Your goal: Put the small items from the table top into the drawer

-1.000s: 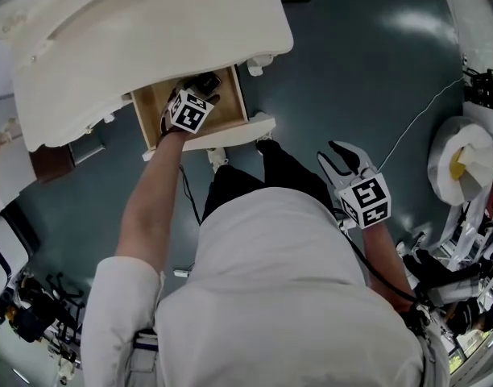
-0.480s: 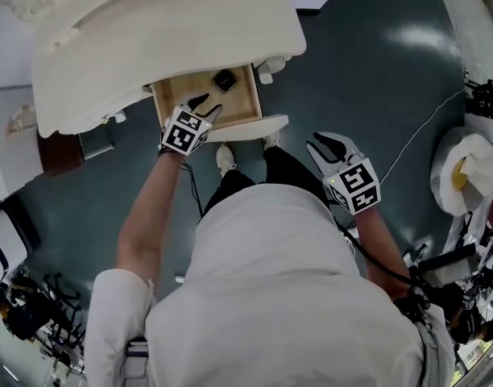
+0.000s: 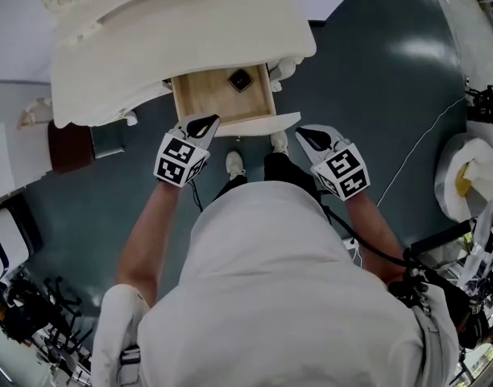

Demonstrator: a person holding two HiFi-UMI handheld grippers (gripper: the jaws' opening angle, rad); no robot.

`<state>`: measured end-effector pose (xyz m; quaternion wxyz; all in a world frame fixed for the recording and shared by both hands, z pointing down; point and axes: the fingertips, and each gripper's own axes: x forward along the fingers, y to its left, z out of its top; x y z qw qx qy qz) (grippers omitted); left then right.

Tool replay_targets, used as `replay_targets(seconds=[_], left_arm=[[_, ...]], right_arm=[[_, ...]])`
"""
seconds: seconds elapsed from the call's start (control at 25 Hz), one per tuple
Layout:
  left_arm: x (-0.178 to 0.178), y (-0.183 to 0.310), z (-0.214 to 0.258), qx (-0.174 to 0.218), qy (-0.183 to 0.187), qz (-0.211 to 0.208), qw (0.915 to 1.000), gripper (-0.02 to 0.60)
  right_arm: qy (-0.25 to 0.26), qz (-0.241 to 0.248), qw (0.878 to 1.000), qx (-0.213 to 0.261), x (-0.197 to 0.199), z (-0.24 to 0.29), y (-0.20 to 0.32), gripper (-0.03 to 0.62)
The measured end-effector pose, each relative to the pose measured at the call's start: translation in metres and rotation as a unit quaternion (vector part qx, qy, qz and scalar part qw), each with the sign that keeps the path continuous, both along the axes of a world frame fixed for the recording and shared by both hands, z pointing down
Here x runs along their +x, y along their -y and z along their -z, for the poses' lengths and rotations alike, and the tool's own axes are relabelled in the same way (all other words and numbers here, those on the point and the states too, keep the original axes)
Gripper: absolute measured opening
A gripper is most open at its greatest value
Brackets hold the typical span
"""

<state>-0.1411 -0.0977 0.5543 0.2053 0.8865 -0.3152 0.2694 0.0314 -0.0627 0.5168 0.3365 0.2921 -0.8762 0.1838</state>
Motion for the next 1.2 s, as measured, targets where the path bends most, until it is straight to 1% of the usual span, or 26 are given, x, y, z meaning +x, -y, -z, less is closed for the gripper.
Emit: replay_targets(seconds=[0.2,0.48,0.6,0.92,1.2], left_arm=[[-0.014,-0.03,0.034,0.006,-0.029,0.002,0.9996,0.002],[-0.017,-0.071,0.07,0.008,-0.062,-0.025,0.9977,0.002],[-0.021,-0.082,0.08,0.007,-0.073,-0.029,0.9969,0.002],[-0.024,-0.106,0.093,0.008,-0.079,-0.046,0.9958,0.002],[-0.03,-0.115,0.098,0.009,-0.084,-0.041,0.9956,0.002]], right_arm=[[0.007,0.009,1.0,0.009,-0.031,0.005,-0.014,0.0],[0.012,0.011,1.0,0.019,-0.06,0.012,-0.033,0.0],[0.012,0.016,1.0,0.024,-0.07,0.015,-0.04,0.0],[0.007,0.028,0.999,0.036,-0.09,0.025,-0.046,0.0],[0.003,0.043,0.998,0.046,-0.103,0.032,-0.049,0.0]])
